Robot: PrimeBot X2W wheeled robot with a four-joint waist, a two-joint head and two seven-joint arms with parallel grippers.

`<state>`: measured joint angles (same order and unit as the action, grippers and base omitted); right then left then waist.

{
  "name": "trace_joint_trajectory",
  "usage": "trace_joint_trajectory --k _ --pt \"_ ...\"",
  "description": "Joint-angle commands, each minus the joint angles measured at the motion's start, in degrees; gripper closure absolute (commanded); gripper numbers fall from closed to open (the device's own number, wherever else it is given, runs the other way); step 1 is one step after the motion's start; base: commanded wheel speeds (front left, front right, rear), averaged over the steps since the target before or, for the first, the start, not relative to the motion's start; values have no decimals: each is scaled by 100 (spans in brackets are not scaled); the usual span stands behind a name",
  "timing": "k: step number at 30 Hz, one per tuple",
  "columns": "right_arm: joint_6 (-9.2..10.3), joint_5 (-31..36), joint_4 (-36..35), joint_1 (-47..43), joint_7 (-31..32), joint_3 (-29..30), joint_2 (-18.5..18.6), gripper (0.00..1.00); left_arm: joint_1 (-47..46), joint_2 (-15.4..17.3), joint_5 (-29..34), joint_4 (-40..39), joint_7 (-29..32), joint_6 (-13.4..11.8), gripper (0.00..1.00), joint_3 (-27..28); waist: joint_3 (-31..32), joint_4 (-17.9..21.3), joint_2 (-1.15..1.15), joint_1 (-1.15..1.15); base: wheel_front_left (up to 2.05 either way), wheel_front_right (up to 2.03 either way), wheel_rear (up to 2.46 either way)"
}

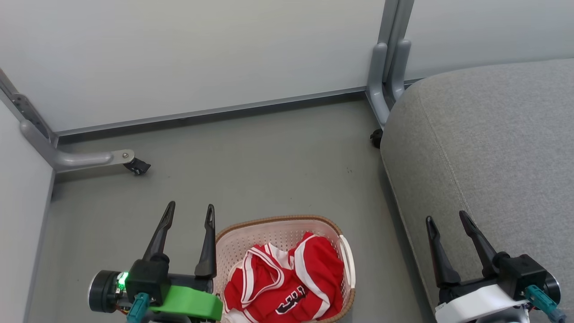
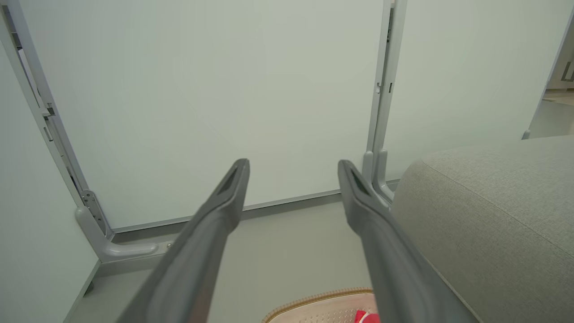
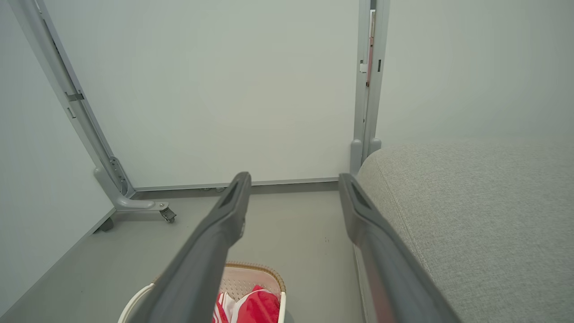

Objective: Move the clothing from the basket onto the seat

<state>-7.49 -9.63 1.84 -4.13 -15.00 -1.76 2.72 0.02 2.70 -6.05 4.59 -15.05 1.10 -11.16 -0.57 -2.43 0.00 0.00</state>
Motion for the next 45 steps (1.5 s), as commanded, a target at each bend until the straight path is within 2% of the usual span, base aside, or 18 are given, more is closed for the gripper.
trace_joint_trajectory --k 1,12,23,34,41,45 --pt "0 -36 3 -24 -28 -5 30 0 -9 34 21 20 -20 26 0 24 -22 8 0 0 0 0 0" --pt "0 -24 -127 224 -27 -84 30 0 -357 35 147 262 -20 255 0 52 -447 290 0 0 0 0 0" --pt "1 -109 -425 714 -20 -238 26 0 -1035 189 227 829 -13 503 0 -33 -1282 1140 0 0 0 0 0" --pt "1 -326 -852 1115 -19 -444 20 0 -1883 583 250 1758 -13 622 0 -291 -2150 2012 0 0 0 0 0" --pt "1 -444 -1154 1356 -19 -429 20 0 -2584 859 238 2521 -13 639 0 -608 -2751 2280 0 0 0 0 0" --pt "1 -491 -1312 1480 -19 -425 20 0 -3016 1030 165 2963 -14 643 0 -984 -3118 2363 0 0 0 0 0"
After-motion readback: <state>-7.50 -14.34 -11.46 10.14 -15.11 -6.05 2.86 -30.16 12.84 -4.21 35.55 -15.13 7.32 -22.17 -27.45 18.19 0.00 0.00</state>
